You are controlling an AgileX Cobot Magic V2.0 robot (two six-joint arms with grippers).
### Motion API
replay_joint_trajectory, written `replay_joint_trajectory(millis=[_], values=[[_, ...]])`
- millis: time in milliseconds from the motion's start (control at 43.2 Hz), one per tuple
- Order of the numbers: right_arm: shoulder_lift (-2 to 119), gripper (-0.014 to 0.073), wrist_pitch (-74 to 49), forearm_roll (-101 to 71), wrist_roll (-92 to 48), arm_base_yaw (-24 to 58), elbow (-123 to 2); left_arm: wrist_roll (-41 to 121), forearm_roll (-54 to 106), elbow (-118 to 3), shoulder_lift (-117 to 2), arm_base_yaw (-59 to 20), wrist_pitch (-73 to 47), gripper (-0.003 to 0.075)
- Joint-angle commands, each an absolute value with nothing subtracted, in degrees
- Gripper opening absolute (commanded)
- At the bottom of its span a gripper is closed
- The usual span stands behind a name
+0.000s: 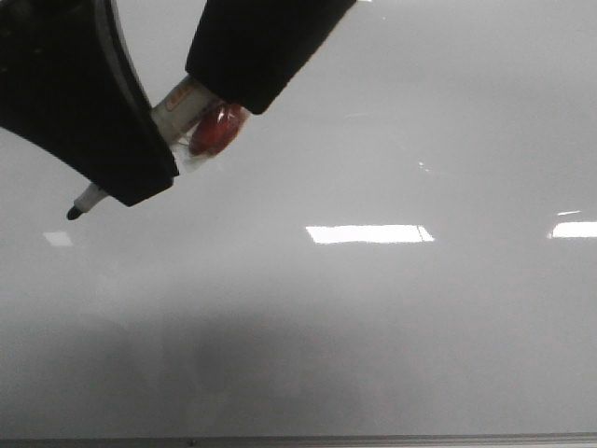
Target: Write number 8 on whiteboard
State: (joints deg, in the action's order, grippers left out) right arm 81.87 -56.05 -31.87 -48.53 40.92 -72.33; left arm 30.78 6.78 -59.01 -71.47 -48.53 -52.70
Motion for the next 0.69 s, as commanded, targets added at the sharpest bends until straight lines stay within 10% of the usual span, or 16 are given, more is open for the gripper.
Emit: replay_joint_trajectory(millis=[0,185,671], values=[[80.0,-0.006,-55.5,-33.5,-48.9,40.5,-74.0,28.4,8.4,-61.2,-69.7,-48.8,-48.3,0.0137],[79.8,-0.0059,-57.0,-33.2,-48.9,38.8,-73.7,23.9,5.9,-61.0,-69.6,-48.8,-49.6,0.0393],[69.8,-0.0059,-44.2,-42.5,-48.9,26.9,-56.6,22.8,13.8,-38.7,-41.0,-33.2,-30.8,0.0115]])
